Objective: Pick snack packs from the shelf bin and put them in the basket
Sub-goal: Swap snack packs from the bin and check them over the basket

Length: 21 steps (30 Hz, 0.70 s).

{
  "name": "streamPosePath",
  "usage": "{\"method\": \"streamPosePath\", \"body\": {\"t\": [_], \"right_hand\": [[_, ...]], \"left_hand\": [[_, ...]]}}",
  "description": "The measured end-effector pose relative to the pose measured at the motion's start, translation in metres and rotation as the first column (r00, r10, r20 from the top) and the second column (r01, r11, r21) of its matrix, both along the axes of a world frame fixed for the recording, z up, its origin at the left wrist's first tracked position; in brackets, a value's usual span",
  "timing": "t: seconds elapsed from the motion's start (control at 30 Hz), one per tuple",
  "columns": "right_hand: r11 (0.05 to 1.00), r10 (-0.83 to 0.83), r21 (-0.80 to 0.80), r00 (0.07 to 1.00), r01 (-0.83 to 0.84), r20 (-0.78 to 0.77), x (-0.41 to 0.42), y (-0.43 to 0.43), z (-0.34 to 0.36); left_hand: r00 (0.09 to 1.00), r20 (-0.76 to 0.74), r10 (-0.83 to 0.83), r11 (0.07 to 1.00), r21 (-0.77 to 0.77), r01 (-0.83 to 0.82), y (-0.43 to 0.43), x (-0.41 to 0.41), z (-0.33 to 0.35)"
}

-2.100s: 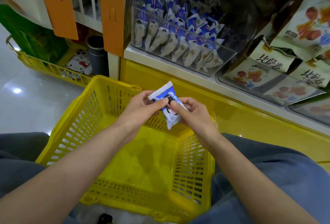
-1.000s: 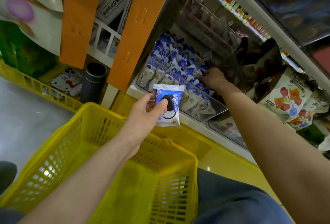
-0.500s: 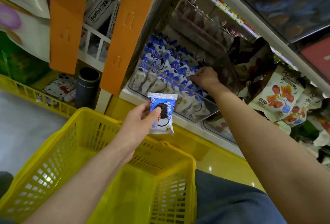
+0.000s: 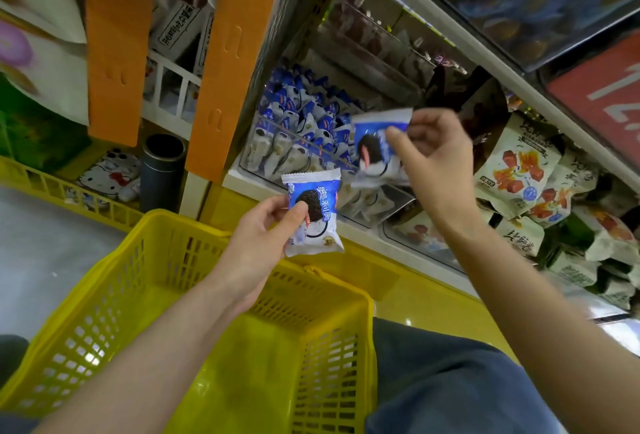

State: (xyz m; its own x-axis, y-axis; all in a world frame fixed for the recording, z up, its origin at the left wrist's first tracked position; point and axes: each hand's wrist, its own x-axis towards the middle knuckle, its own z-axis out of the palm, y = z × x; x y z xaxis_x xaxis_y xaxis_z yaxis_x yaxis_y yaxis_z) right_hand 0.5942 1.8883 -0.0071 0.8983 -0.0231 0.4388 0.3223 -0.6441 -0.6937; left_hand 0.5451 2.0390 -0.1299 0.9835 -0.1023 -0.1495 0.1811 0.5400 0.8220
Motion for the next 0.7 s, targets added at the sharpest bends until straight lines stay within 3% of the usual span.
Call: {"method": "streamPosePath", "body": {"t": [0.23, 0.4, 0.53, 0.6, 0.7], "right_hand": [[0.985, 0.03, 0.171, 0.962, 0.017, -0.27, -0.047, 0.008, -0.054], [0.939, 0.061, 0.33, 0.899, 0.095, -0.433, -0.053, 0.017, -0.066], [0.923, 0.138, 0.377, 0.846, 0.078, -0.514, -0.059, 0.021, -0.065], [0.917, 0.199, 0.397, 0.821, 0.037, -0.536, -0.062, 0.021, -0.063], [0.936, 0.238, 0.352, 0.788, -0.029, -0.568, -0.065, 0.018, -0.061]], "left_hand": [[0.996, 0.081, -0.035, 0.998, 0.064, 0.03, -0.002, -0.01, -0.001], [0.999, 0.033, 0.033, 0.999, 0.037, -0.035, -0.003, -0.012, -0.004], [0.99, -0.043, -0.136, 0.987, -0.094, 0.132, 0.003, -0.012, -0.002], [0.972, -0.02, -0.236, 0.968, -0.093, 0.233, 0.004, -0.013, 0.0], [0.973, 0.009, -0.229, 0.973, -0.031, 0.229, 0.002, -0.013, 0.0]]}}
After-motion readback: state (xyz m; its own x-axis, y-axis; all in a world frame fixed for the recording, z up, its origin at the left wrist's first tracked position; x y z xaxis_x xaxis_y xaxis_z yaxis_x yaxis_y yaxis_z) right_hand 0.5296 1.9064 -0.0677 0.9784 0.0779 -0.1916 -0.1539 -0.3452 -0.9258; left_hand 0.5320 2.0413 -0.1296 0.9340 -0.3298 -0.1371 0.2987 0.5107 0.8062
